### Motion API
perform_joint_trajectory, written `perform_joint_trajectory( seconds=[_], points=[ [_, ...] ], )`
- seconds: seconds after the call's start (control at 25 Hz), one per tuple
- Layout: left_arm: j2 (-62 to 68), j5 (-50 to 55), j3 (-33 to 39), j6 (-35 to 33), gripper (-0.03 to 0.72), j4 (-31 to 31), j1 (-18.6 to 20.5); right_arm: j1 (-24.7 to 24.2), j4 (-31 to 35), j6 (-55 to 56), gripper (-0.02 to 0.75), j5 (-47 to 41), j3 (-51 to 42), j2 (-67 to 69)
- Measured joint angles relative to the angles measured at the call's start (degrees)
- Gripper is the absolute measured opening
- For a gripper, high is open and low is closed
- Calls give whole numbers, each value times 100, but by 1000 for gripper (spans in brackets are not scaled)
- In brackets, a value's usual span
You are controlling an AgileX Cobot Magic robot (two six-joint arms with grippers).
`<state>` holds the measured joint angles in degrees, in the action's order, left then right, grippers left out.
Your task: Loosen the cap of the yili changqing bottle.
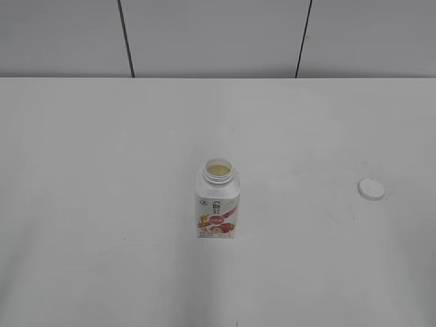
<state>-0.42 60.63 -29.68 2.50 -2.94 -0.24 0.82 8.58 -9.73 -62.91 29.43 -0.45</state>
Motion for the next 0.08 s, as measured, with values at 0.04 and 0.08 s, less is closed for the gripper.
perform_joint_trajectory(
  seconds=[0.04, 0.08],
  points=[
    [0, 0, 0, 0, 540, 0, 0, 0, 5, 0, 439, 0, 0, 0],
    [0, 0, 0, 0, 540, 0, 0, 0, 5, 0, 439, 0, 0, 0]
  ],
)
